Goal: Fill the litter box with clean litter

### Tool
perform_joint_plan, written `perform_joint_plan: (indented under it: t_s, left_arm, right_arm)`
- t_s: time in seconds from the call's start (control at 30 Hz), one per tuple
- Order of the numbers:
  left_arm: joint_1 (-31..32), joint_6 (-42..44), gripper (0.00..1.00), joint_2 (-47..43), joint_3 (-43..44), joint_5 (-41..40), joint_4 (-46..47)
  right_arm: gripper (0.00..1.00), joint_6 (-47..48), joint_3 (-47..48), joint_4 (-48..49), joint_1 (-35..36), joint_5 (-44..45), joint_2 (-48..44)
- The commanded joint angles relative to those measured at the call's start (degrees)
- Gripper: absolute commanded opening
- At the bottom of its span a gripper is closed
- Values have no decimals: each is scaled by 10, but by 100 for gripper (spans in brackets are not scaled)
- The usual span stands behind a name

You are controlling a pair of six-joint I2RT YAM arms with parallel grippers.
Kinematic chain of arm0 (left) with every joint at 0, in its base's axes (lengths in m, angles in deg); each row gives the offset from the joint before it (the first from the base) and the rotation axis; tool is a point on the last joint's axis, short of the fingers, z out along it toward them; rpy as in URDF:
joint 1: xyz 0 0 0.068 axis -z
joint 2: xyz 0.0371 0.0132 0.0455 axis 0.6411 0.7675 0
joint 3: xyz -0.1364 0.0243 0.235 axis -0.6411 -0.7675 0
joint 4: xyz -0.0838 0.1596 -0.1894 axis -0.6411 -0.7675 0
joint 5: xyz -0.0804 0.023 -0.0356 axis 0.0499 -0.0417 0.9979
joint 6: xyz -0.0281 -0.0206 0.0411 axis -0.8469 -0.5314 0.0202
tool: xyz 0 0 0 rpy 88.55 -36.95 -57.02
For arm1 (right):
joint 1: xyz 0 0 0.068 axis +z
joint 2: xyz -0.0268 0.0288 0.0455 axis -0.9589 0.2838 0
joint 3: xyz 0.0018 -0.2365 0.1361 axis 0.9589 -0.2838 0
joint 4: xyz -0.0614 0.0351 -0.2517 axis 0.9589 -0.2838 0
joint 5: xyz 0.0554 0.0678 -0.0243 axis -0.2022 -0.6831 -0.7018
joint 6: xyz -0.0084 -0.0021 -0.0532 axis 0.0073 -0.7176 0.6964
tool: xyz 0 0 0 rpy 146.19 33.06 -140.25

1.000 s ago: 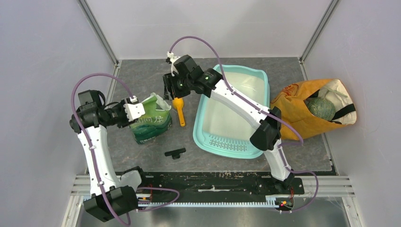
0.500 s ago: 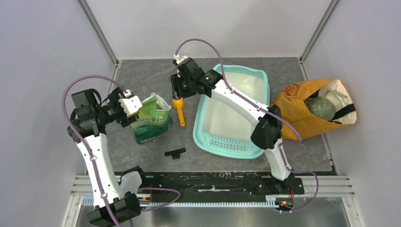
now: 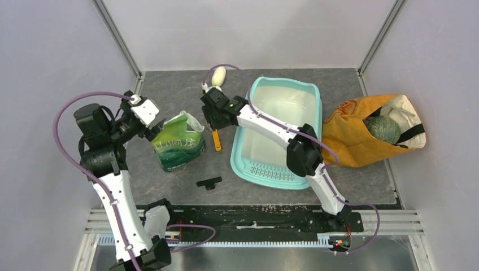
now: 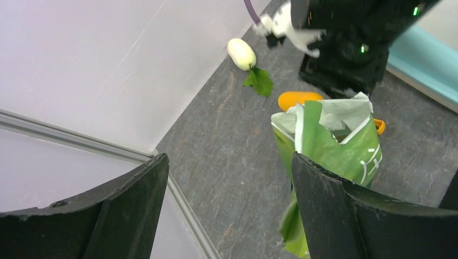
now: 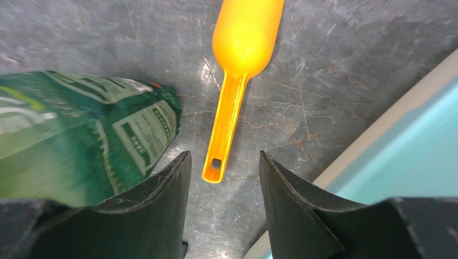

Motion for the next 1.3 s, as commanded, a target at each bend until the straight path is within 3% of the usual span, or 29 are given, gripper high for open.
perform_joint_plan:
  t_s: [0.0, 0.6, 0.9, 1.0, 1.13, 1.27]
  left_arm:
    - [-1, -68, 89, -10, 20, 28, 52]
    - [-2, -67, 90, -17, 3, 31, 58]
    - [-2, -68, 90, -11, 8, 33, 59]
    - [-1, -70, 90, -11, 8, 36, 59]
    - [-2, -75, 90, -9, 13, 40, 58]
    - [-1, -99, 90, -1, 23, 50, 65]
  right_arm:
    - [56, -4, 26, 16, 4, 41, 31]
    - [55, -11, 52, 42, 11, 53, 122]
    - [48, -23, 50, 42, 2, 44, 138]
    - [40, -30, 46, 41, -2, 32, 137]
    - [17, -31, 55, 44, -4, 20, 121]
    - [2, -16, 85, 73, -13, 2, 85]
